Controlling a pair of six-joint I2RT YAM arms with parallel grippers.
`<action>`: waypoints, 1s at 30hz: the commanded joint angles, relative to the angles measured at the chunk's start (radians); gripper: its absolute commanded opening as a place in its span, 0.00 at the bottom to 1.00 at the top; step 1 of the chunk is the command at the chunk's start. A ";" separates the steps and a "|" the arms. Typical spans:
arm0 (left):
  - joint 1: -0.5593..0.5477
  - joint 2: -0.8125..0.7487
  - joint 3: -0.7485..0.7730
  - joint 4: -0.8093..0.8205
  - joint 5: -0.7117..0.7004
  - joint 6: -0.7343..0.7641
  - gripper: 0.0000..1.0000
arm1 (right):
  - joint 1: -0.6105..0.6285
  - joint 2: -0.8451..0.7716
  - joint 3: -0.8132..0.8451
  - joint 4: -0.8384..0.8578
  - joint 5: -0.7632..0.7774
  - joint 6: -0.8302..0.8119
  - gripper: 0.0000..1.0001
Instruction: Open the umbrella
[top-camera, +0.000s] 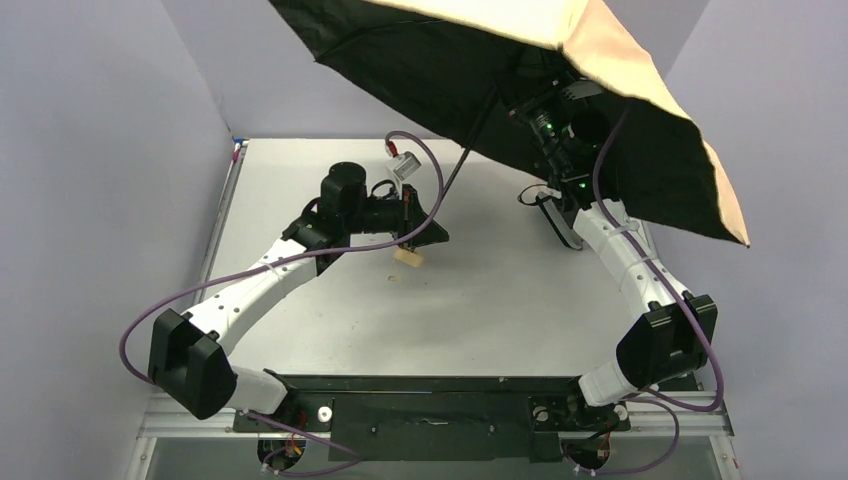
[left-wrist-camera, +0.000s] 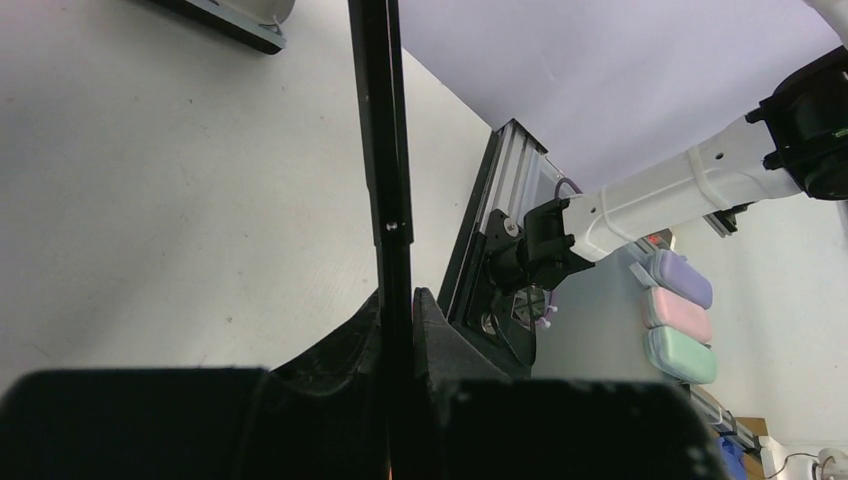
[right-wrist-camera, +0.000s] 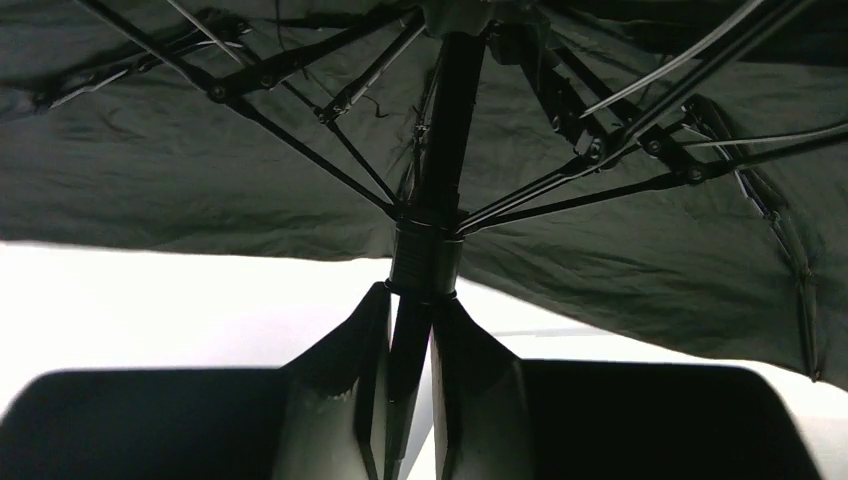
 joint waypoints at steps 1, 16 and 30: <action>-0.014 -0.033 -0.023 -0.085 0.128 0.048 0.00 | -0.070 -0.004 0.102 0.190 0.175 -0.026 0.04; -0.006 -0.024 -0.083 -0.257 0.100 0.186 0.00 | -0.185 0.025 0.175 0.196 0.306 -0.072 0.03; -0.019 0.114 -0.046 -0.573 0.103 0.462 0.00 | -0.218 0.032 0.181 0.334 0.493 -0.193 0.08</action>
